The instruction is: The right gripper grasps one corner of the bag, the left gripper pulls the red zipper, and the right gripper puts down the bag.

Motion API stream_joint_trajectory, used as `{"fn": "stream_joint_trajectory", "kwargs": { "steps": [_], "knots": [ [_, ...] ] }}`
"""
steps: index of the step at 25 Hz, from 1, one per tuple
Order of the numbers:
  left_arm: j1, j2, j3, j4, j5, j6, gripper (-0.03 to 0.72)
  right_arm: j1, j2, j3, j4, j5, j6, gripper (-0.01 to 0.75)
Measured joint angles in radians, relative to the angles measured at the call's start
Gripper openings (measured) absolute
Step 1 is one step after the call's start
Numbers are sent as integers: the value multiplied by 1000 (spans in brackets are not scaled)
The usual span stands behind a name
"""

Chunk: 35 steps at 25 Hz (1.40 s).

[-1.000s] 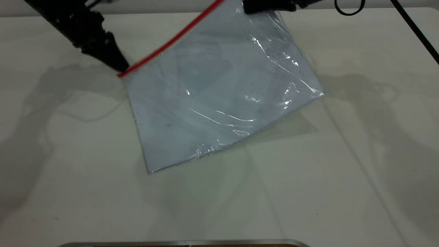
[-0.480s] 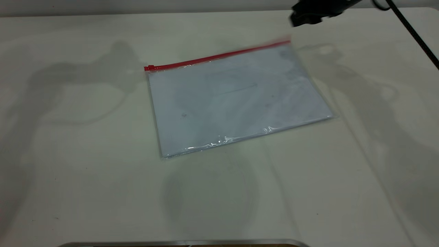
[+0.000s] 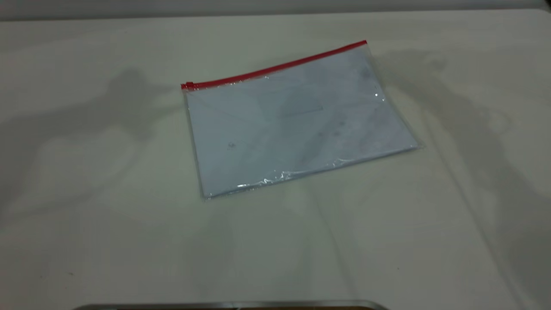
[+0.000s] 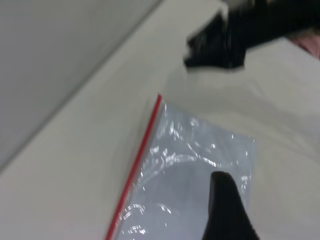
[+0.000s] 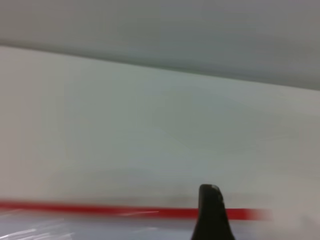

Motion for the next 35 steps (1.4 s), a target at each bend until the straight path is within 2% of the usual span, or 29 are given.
{"fn": "stream_joint_trajectory", "kwargs": {
  "steps": [2, 6, 8, 12, 15, 20, 24, 29, 35],
  "knots": [
    [0, -58, 0, 1, 0, -20, 511, 0, -31, 0, -70, 243, 64, 584],
    [0, -160, 0, 35, 0, -79, 511, 2, -121, 0, -329, 717, 281, 571],
    [0, -204, 0, 89, 0, -134, 511, 5, -183, 0, -491, 834, 458, 561],
    [0, -275, 0, 290, 0, -295, 511, 18, -350, 0, -800, 880, 854, 546],
    [0, -318, 0, 441, 0, -450, 511, 41, -491, 0, -960, 894, 1063, 537],
    [0, -358, 28, 637, 0, -649, 511, 127, -726, 13, -1128, 913, 1239, 510],
    [0, -401, 169, 684, 0, -688, 511, 207, -917, 94, -1218, 923, 1329, 483],
    [0, -466, 400, 684, 0, -701, 511, 238, -1134, 293, -1326, 925, 1460, 456],
    [0, -495, 702, 684, 0, -740, 511, 238, -1326, 652, -1486, 925, 1540, 436]
  ]
}}
